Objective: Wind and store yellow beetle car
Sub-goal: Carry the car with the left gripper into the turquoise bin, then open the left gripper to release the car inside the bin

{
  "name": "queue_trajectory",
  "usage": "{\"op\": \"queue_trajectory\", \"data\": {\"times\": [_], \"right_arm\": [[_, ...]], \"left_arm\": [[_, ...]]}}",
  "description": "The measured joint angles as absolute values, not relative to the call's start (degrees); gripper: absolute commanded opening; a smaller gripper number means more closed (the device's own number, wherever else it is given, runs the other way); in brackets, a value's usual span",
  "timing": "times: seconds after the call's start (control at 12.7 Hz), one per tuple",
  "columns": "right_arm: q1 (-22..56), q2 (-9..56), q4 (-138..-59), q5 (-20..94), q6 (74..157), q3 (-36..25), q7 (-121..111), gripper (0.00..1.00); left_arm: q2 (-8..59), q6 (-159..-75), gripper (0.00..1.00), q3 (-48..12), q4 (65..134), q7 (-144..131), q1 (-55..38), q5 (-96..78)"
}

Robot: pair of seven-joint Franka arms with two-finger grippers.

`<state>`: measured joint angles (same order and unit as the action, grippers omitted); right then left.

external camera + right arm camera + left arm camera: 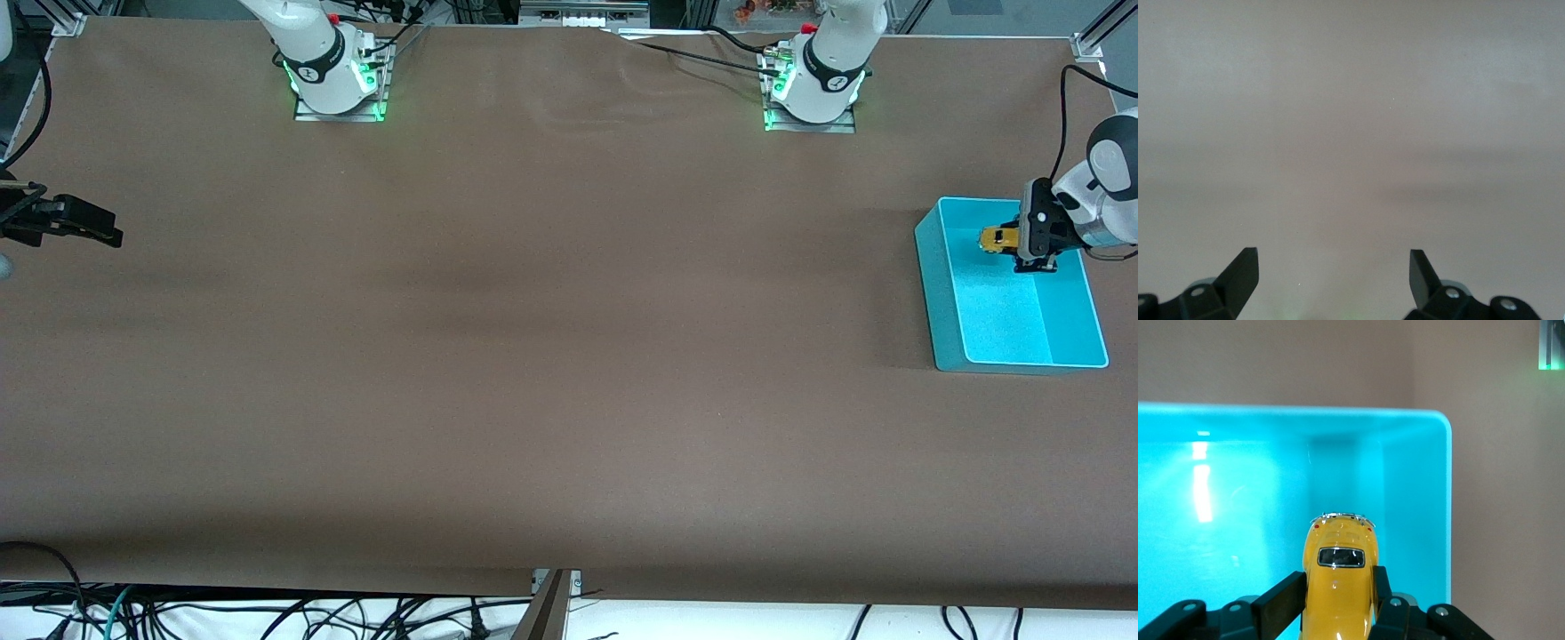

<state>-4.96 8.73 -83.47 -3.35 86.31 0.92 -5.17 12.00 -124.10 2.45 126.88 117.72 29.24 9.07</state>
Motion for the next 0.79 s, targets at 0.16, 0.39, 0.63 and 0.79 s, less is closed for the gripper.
{"op": "queue_trajectory", "data": {"times": [0.16,0.39,0.63,0.79], "right_arm": [[-4.97,8.72,-83.47,-3.35,86.32,0.92,-5.17,1.00],[-4.98,8.73,-83.47,-3.35,86.32,0.92,-5.17,1.00],[-4.98,8.75,-83.47,-3.35,86.32,0.92,-5.17,1.00],[-4.98,8.79,-83.47,-3.35,86.32,0.90,-5.16,1.00]], "left_arm": [[13.95,-128.90,0.00,2.41,129.60,117.83,31.07,9.08],[17.92,-133.60,0.00,2.40,131.83,117.83,32.88,9.08],[18.49,-133.94,0.94,2.31,131.77,117.83,32.92,9.08],[18.49,-134.03,1.00,2.26,131.75,117.82,32.91,9.08]]}}
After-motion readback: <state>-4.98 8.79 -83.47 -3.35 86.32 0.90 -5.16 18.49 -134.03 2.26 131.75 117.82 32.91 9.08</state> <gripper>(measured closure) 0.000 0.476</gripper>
